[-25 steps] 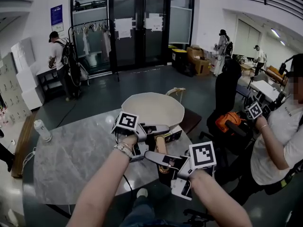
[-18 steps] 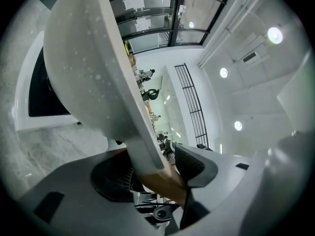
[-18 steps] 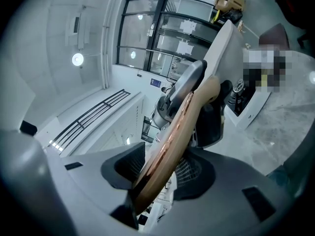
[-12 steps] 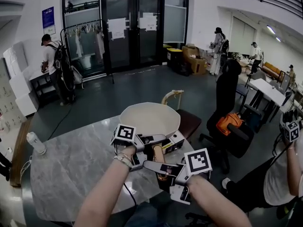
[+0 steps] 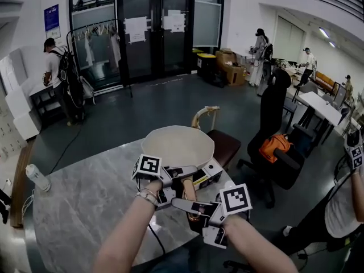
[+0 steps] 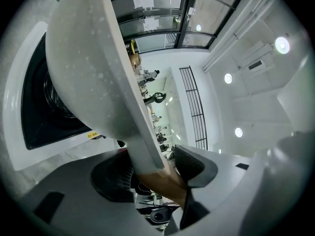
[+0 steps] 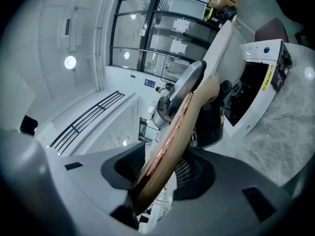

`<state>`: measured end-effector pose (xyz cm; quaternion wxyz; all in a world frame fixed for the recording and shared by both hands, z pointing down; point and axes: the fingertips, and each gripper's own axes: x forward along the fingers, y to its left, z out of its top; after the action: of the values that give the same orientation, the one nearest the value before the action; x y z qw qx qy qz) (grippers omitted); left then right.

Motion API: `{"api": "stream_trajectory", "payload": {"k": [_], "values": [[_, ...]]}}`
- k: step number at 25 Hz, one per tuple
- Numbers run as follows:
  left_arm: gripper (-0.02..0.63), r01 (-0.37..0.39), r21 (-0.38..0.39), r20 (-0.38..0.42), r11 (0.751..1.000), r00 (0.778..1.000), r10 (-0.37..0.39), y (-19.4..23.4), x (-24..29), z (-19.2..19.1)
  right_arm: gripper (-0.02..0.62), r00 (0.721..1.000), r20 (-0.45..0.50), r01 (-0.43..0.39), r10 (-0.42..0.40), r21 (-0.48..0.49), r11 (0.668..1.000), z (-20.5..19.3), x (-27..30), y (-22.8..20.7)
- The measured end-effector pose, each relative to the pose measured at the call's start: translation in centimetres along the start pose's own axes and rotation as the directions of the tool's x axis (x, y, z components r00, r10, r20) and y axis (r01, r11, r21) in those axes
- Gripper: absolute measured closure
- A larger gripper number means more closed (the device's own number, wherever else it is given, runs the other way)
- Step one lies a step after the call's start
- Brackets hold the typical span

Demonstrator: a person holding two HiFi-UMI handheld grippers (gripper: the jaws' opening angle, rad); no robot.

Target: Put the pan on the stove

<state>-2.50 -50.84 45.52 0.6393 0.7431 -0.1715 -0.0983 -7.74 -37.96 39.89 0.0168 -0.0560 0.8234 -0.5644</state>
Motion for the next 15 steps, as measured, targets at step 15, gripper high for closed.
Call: {"api": "stream_trajectory", "payload": {"k": [15], "values": [[0.35, -0.038, 0.008, -0.02, 0.999, 0.999, 0.038, 1.9, 0.0, 0.1, 0.431, 0.998, -0.052, 0.019, -0.019, -0.002, 1.0, -0.5, 0.1, -1.8]]}}
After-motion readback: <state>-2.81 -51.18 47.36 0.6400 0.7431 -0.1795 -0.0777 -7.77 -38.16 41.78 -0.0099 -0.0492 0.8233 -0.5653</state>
